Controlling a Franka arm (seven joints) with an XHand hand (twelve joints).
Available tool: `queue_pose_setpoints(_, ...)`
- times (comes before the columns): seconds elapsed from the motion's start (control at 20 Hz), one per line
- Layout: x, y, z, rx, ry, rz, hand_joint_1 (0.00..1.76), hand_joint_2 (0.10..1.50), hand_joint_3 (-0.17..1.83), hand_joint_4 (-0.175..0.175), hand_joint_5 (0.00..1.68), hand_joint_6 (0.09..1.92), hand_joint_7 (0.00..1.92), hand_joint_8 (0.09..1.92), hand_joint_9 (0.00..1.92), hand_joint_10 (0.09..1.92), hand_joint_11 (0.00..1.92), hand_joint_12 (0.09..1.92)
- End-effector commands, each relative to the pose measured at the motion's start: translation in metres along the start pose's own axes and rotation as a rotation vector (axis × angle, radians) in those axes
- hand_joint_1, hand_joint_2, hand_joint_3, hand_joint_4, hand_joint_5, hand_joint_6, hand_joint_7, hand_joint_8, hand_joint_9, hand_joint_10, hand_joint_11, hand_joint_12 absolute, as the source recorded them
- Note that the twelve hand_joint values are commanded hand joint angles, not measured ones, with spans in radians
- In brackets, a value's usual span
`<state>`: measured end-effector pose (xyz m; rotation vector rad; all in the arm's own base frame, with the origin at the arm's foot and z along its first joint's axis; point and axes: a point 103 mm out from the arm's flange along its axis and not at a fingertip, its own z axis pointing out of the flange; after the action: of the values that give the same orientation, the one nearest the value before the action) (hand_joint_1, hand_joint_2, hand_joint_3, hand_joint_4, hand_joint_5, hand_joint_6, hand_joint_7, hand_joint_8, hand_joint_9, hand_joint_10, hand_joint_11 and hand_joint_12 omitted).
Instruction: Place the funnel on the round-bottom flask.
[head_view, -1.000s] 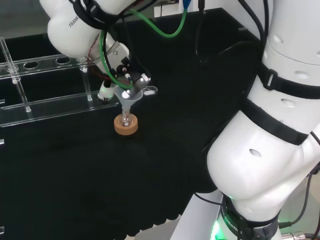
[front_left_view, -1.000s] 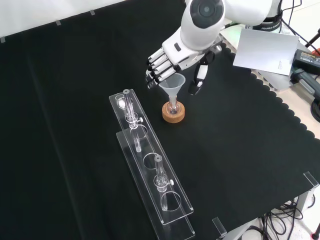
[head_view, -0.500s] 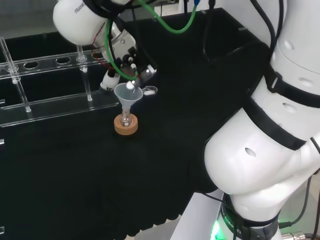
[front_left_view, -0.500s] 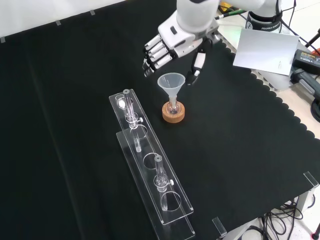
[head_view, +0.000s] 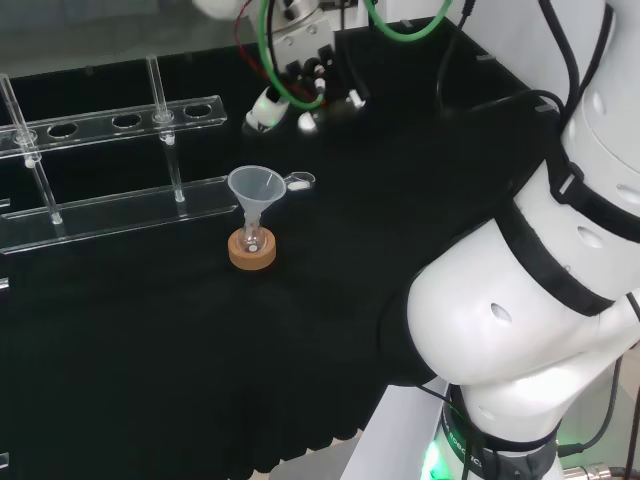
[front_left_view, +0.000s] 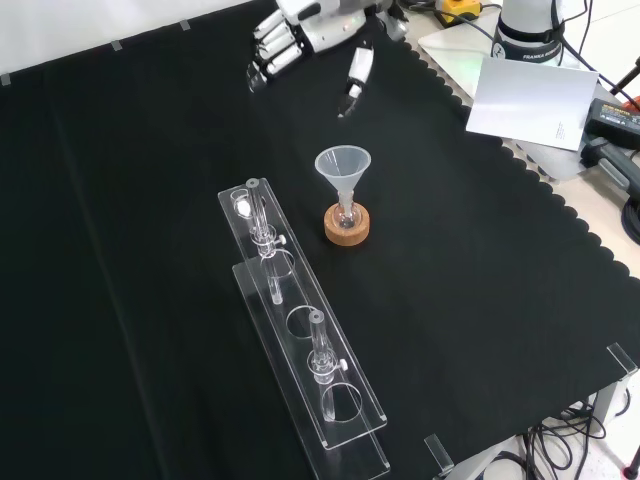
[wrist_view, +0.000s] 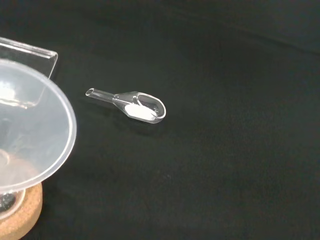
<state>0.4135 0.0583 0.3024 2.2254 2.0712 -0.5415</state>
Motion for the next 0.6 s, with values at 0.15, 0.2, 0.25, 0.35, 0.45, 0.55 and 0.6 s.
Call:
queue_pose_setpoints(0.15, -0.023, 0.004, 0.003, 0.011, 0.062, 0.027, 0.53, 0.77, 0.20, -0.035, 0.35, 0.09, 0.20, 0.73, 0.42, 0.72, 0.30, 1.44)
queue_pose_setpoints(0.2, -0.026, 0.005, 0.004, 0.015, 0.068, 0.029, 0.53, 0.77, 0.20, -0.035, 0.35, 0.09, 0.21, 0.73, 0.43, 0.72, 0.30, 1.44)
queue_pose_setpoints(0.25, -0.029, 0.007, 0.006, 0.018, 0.079, 0.028, 0.53, 0.77, 0.20, -0.035, 0.35, 0.09, 0.21, 0.73, 0.43, 0.72, 0.30, 1.44)
queue_pose_setpoints(0.35, -0.033, 0.010, 0.010, 0.022, 0.088, 0.026, 0.54, 0.77, 0.20, -0.035, 0.35, 0.09, 0.21, 0.73, 0.43, 0.71, 0.30, 1.44)
queue_pose_setpoints(0.45, -0.038, 0.015, 0.014, 0.026, 0.097, 0.025, 0.54, 0.77, 0.20, -0.036, 0.36, 0.09, 0.22, 0.73, 0.44, 0.71, 0.31, 1.44)
queue_pose_setpoints(0.55, -0.041, 0.019, 0.017, 0.030, 0.101, 0.025, 0.54, 0.77, 0.21, -0.036, 0.36, 0.09, 0.22, 0.73, 0.45, 0.71, 0.31, 1.44)
queue_pose_setpoints(0.6, -0.042, 0.022, 0.018, 0.033, 0.103, 0.025, 0.54, 0.77, 0.21, -0.036, 0.36, 0.09, 0.22, 0.73, 0.45, 0.71, 0.31, 1.44)
